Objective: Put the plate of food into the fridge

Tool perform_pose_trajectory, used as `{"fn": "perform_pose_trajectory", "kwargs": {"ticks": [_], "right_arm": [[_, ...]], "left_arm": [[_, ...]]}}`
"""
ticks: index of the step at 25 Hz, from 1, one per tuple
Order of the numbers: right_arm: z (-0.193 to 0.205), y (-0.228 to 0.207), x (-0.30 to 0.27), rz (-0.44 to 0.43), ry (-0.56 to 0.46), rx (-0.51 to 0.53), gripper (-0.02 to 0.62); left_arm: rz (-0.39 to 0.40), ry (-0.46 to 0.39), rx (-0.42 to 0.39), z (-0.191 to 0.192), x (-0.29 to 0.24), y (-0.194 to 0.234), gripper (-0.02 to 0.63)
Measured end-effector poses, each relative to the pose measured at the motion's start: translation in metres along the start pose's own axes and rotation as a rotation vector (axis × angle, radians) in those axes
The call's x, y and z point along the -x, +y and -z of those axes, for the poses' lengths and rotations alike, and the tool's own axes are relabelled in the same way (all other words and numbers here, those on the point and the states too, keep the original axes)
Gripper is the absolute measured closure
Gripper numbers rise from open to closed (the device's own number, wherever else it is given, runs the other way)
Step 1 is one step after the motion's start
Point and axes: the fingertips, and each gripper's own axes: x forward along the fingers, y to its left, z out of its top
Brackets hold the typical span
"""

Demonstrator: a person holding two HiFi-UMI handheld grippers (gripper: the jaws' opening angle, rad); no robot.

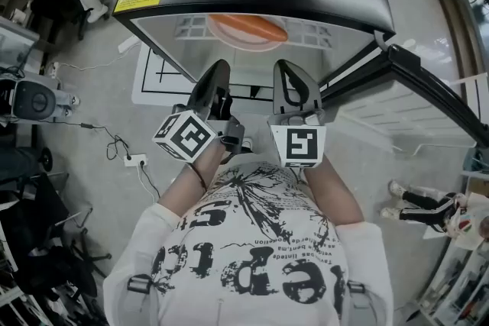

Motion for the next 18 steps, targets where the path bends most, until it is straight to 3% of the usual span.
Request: {"fn": "perform_pose_trajectory", "kwargs": {"ticks": [3,5,10,14,16,18], "right_arm": [[-0.002,0.007,0.002,-0.015,-0.002,-0.015,0.595],[0.000,0.009,0.004,-0.021,0.010,-0.035,0.595],[0.002,0.011,0.006,-0.008,0.011,-0.031,0.595],[-0.003,0.009,0.010,-0.004,-0.020,-0.061,0.595],[-0.003,0.010,0.009,-0.011,-0.021,-0.058,0.595],[0.000,0.012,0.008,-0.013,-0.007,-0.055,0.595]], "left_arm": [[-0.021,0.044,-0.301,0.009,0.002,-0.007,0.600],[-0.027,0.055,-0.451,0.012,0.002,-0.013,0.599],[-0.039,0.060,-0.647,0.014,0.003,-0.021,0.598],[-0.027,0.097,-0.908,0.025,0.000,-0.028,0.598],[-0.011,0.113,-0.943,0.032,-0.001,-0.028,0.599],[-0.004,0.122,-0.869,0.035,-0.001,-0.023,0.599]]}}
